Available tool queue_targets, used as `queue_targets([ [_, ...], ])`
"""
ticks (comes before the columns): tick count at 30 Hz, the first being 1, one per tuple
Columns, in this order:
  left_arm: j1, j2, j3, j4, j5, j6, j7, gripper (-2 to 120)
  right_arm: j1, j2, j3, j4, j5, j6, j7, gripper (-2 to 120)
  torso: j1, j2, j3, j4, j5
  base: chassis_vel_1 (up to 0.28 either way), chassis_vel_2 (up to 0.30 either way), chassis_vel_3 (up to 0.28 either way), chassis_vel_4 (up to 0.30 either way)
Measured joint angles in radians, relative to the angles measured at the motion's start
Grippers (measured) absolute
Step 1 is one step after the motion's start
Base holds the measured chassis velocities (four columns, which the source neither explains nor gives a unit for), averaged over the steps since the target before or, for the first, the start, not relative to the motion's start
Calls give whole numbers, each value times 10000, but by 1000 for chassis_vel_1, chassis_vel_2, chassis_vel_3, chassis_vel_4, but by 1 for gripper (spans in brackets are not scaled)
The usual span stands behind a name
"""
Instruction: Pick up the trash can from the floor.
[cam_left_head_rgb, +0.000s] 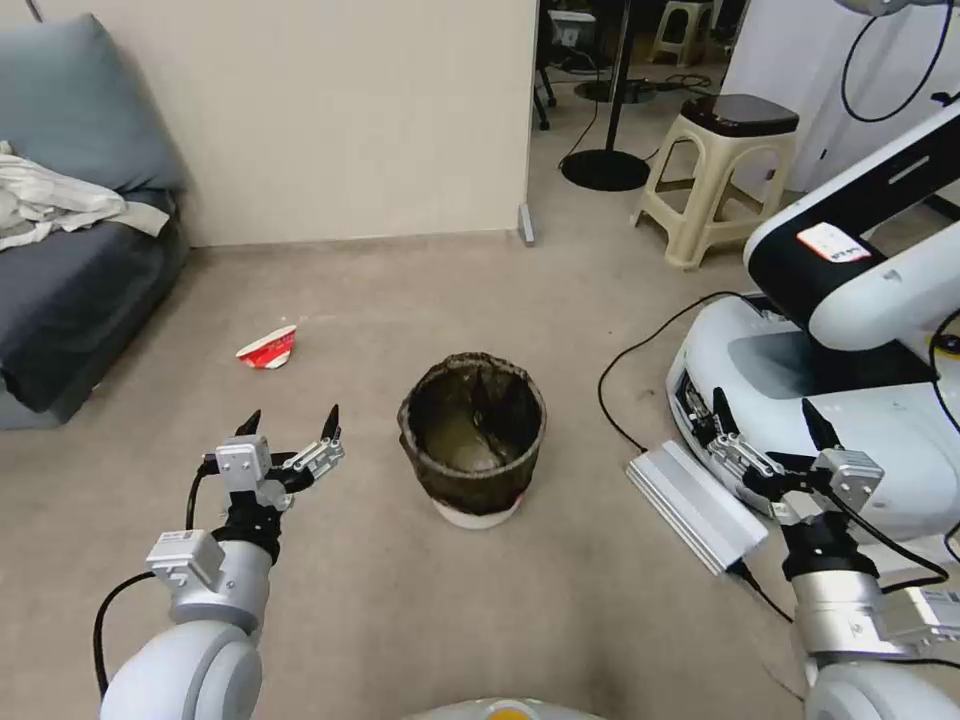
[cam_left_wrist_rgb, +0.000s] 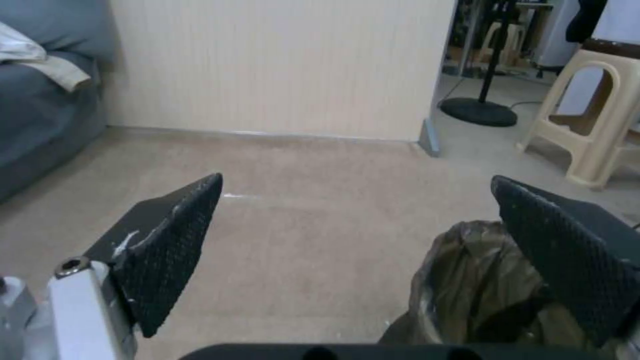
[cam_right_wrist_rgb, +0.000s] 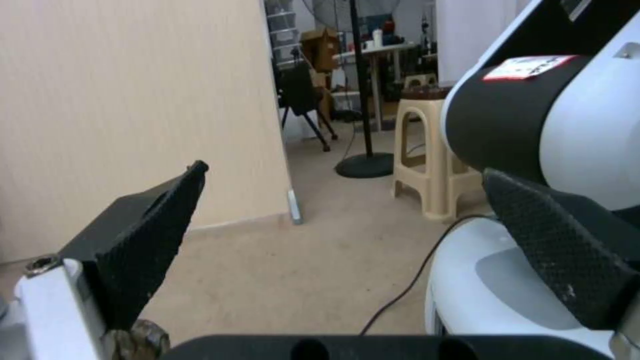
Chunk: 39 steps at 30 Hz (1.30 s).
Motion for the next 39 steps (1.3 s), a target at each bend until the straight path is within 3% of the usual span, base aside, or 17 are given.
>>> queue_targets([
  [14,-262,336,59,151,-299,-21,33,100,15,64,-54,-152,-44,287,-144,100,-2,0,-1,0,-1,-2,2,5,0],
  [21,-519,886,218,192,-994,139,589,100,49,95,-64,-174,-55,287,-143,100,-2,0,-2,2,-1,0,0,0,0],
  [24,-717,1413,574,244,-1768,934,1033,100,60,91,-66,-183,-58,285,-143,100,-2,0,-2,-1,-1,0,0,0,0],
  [31,-1373,2367,1415,780,-3166,1744,1519,100,44,40,-35,-171,-61,265,-143,100,-2,0,-1,0,-2,0,0,0,0],
  [36,-2026,2808,2013,1290,-3551,2081,1582,100,23,55,0,-125,-65,253,-151,100,-1,0,-2,-1,-2,0,0,0,0],
  [39,-2493,2916,2381,1579,-3672,2300,1222,100,11,127,-1,-115,-151,244,-172,100,-2,0,-1,0,-2,0,0,0,0],
])
